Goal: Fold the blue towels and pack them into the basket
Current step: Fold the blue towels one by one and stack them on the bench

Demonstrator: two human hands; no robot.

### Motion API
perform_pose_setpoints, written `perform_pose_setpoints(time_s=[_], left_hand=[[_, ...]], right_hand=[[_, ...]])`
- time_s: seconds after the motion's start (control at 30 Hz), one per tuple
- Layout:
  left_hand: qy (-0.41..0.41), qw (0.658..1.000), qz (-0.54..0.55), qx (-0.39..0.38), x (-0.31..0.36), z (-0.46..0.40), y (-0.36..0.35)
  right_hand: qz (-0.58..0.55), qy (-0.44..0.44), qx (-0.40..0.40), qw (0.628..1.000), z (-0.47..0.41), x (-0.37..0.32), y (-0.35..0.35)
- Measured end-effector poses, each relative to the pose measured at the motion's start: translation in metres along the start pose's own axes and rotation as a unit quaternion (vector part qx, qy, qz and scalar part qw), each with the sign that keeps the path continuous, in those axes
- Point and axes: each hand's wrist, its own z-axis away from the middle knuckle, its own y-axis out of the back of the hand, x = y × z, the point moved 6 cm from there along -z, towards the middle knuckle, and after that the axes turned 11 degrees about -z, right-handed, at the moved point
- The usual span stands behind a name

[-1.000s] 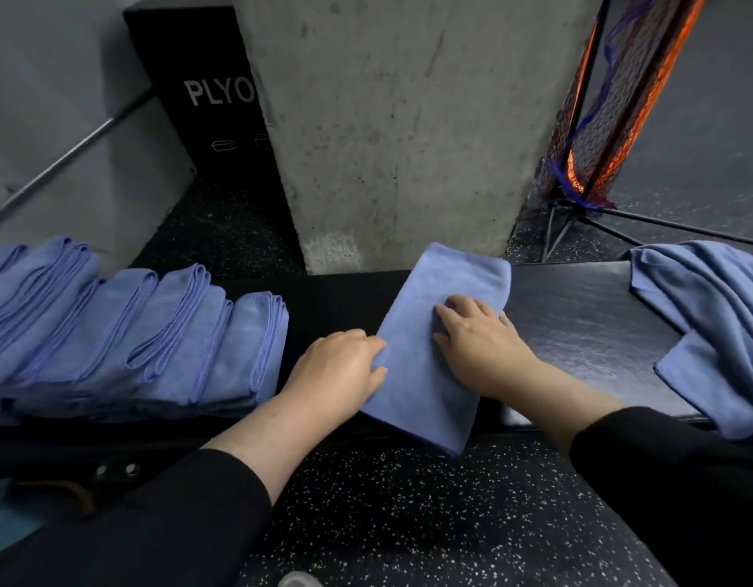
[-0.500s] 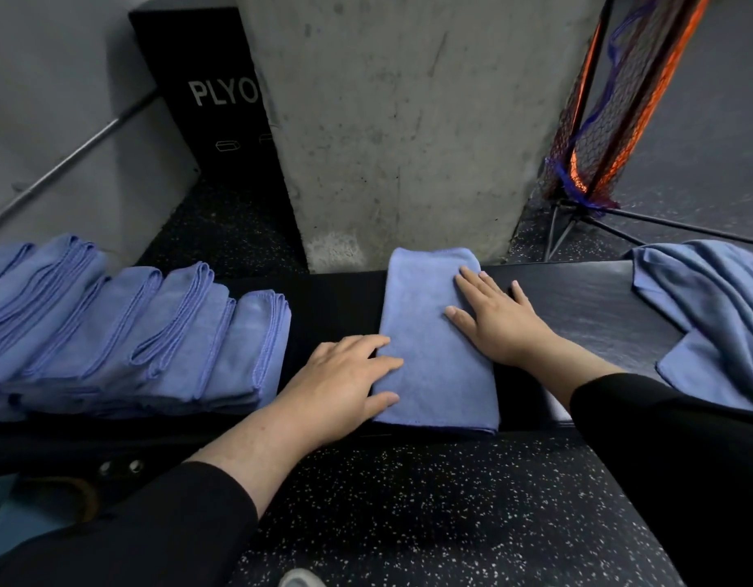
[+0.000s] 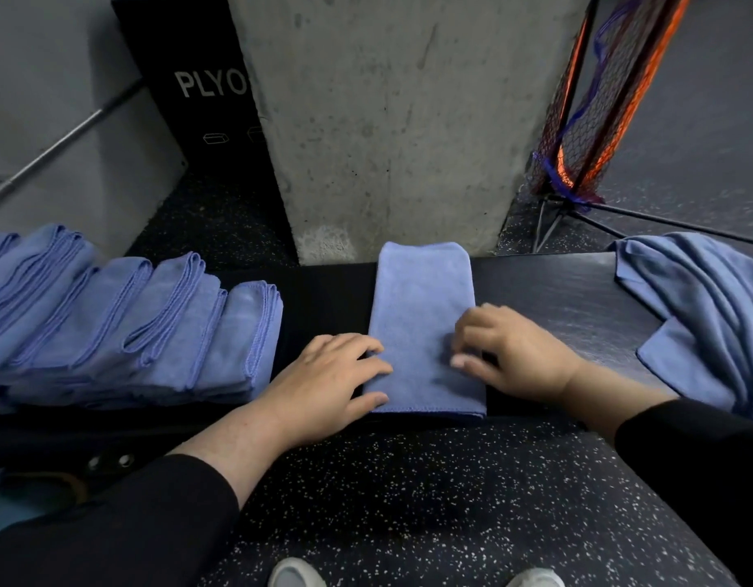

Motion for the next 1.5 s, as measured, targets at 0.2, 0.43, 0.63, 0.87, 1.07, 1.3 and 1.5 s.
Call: perform_pose_setpoints(time_s=[0.2, 0.43, 0.63, 0.87, 1.07, 1.3, 1.5], left_hand=[[-0.032, 0.999, -0.001, 0.005, 0.014, 0.004, 0.004], [-0.038, 0.998, -0.011, -0.038, 0.038, -0.008, 0.016], [0.031, 0.999, 0.022, -0.005, 0.034, -0.017, 0.018], [0.13, 0.955, 0.266, -0.026, 0.017, -0.005, 0.043], [0.2, 0.911, 0.359, -0.019, 0.008, -0.008, 0.047], [0.297, 0.91, 0.289, -0.019, -0.006, -0.038, 0.037], [0.345, 0.91, 0.231, -0.001, -0.025, -0.06, 0.025]], right_hand=[[0.025, -0.028, -0.08, 0.996, 0.063, -0.012, -0.014], [0.004, -0.081, 0.001, 0.997, 0.05, -0.024, -0.007], [-0.141, -0.249, 0.045, 0.957, 0.042, -0.025, 0.016], [-0.282, -0.267, 0.03, 0.921, 0.04, -0.043, 0.043], [-0.304, -0.324, 0.063, 0.894, 0.039, -0.036, 0.043], [-0.152, -0.387, 0.071, 0.907, 0.014, -0.001, 0.025], [-0.123, -0.417, 0.101, 0.895, -0.004, 0.024, 0.02]])
